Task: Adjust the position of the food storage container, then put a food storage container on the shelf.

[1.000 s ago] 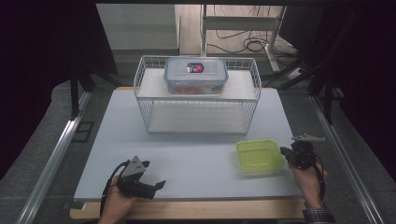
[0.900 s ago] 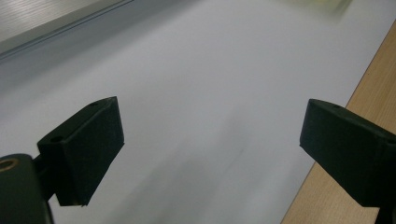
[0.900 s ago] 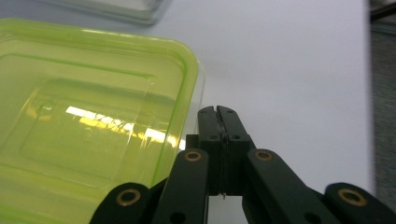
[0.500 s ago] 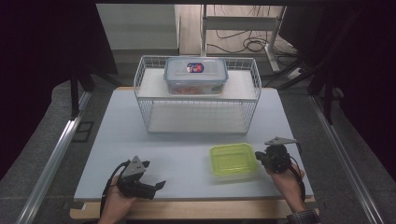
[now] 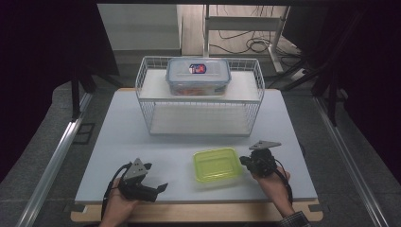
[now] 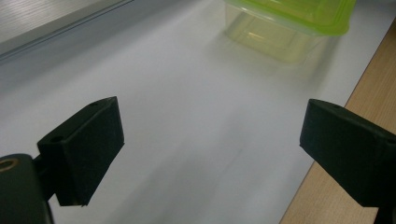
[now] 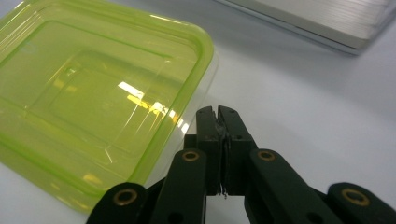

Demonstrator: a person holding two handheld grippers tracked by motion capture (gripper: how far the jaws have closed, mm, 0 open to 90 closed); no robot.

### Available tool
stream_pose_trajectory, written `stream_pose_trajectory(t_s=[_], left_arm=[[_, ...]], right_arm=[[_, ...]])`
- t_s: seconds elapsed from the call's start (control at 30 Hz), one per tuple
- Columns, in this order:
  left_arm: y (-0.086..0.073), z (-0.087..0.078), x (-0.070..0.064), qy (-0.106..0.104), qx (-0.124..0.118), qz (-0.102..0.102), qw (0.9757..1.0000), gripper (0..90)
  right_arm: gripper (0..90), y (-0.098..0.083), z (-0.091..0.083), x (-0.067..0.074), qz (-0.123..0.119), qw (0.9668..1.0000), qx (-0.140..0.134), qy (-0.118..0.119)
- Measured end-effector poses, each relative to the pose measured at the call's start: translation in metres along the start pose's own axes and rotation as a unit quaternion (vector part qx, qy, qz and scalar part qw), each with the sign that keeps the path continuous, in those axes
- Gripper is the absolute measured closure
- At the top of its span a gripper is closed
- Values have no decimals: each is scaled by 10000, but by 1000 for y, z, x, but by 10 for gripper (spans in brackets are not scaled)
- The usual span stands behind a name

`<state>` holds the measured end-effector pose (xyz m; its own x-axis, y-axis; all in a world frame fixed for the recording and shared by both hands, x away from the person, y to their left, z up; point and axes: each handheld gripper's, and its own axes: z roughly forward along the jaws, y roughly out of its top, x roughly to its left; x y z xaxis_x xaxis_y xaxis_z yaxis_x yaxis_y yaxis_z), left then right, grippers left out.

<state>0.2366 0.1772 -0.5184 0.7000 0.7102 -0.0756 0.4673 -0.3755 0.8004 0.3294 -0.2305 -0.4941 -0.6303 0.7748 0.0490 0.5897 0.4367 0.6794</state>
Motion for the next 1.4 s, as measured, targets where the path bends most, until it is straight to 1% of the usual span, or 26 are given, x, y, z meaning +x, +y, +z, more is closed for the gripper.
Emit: stream_pose_trajectory(t_s=[0.1,0.17,0.23,0.33,0.5,0.53,0.63,0.73,0.87,0.97,1.0,1.1,1.17,1.27,1.33,1.4], left_arm=[[0,0,0,-1,8,8,10000,65],[0,0,0,2,15,17,10000,65],[0,0,0,3,21,12,10000,65],[0,0,0,12,49,12,10000,65],[0,1,0,44,77,21,10000,65],[0,1,0,47,80,23,10000,65],[-1,1,0,51,90,7,9999,65],[-1,0,1,66,104,10,9999,66],[-1,0,0,75,103,8,9999,66],[-1,1,0,73,119,22,9999,67],[-1,1,0,73,112,26,9999,67],[0,1,-1,52,96,50,9999,67],[0,1,-1,51,120,63,9999,67],[0,2,-1,53,143,73,9999,68],[0,1,-1,53,132,80,9999,68],[0,1,-1,55,132,86,9999,68]], right_arm=[[862,1,2,6,-135,9999,25,19],[825,1,2,7,-191,9998,29,-32],[775,0,1,5,-177,9998,14,-46],[668,-1,-4,0,-157,9997,-32,-210],[532,-4,-12,-10,28,9995,-95,-298],[501,-4,-13,-13,68,9995,-119,-272],[447,-5,-16,-17,95,9997,-199,-98],[419,-6,-17,-18,121,9996,-230,-62],[389,-6,-21,-21,327,9989,-327,7],[377,-6,-24,-22,510,9978,-414,124],[378,-6,-25,-23,595,9969,-463,201],[395,-6,-25,-22,724,9954,-515,364],[430,-6,-25,-20,806,9941,-540,489],[457,-5,-22,-20,990,9907,-544,764],[475,-4,-17,-19,1147,9880,-485,918],[491,-4,-14,-20,1245,9857,-458,1040]])
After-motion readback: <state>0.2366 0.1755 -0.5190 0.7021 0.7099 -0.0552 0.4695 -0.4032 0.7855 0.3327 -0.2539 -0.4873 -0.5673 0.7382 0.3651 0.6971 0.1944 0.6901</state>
